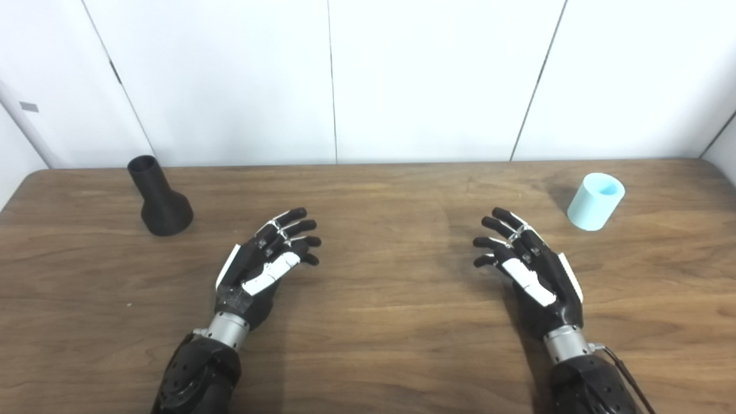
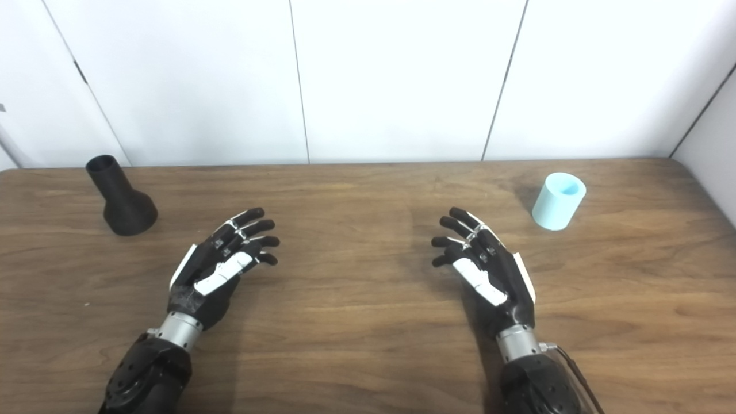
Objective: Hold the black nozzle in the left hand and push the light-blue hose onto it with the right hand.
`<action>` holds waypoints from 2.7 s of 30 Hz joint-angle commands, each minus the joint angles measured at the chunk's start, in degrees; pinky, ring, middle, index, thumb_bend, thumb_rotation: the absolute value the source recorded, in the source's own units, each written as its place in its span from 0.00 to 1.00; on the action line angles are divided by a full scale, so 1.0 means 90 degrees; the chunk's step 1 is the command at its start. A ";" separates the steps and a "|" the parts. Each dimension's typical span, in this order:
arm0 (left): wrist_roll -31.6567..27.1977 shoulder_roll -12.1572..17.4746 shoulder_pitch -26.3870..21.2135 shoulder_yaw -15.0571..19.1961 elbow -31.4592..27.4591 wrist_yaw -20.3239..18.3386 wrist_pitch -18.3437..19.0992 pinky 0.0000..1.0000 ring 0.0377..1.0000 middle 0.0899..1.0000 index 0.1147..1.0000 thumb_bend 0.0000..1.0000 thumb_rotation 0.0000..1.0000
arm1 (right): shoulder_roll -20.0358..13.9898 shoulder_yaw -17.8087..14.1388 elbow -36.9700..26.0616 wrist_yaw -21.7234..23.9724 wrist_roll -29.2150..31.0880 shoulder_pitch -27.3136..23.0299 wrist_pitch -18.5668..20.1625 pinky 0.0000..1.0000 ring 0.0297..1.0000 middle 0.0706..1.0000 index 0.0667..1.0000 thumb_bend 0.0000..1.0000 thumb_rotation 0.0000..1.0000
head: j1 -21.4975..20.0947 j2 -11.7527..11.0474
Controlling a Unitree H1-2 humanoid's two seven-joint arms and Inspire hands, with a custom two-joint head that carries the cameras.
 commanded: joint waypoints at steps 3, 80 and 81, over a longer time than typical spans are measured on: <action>-0.0007 -0.0015 0.0265 0.0005 0.0428 -0.0015 0.0006 0.50 0.62 0.68 0.70 0.68 0.11 | 0.0033 0.0015 0.0183 0.0116 0.0114 0.0141 -0.0085 0.46 0.63 0.75 0.74 0.62 0.32 | 0.0006 0.0008; 0.4155 0.0619 -0.0458 0.1019 -0.0700 0.4197 -0.1421 0.77 0.82 0.81 0.80 0.63 0.12 | -0.0282 -0.0247 0.0143 0.0027 0.0229 -0.0071 0.0301 0.34 0.44 0.63 0.60 0.88 0.43 | 0.2879 -0.1010; 0.4175 0.0636 -0.0486 0.1013 -0.0685 0.4222 -0.1441 0.74 0.80 0.80 0.81 0.63 0.12 | -0.0284 -0.0249 0.0148 0.0022 0.0225 -0.0073 0.0306 0.33 0.44 0.64 0.60 0.89 0.43 | 0.2879 -0.1010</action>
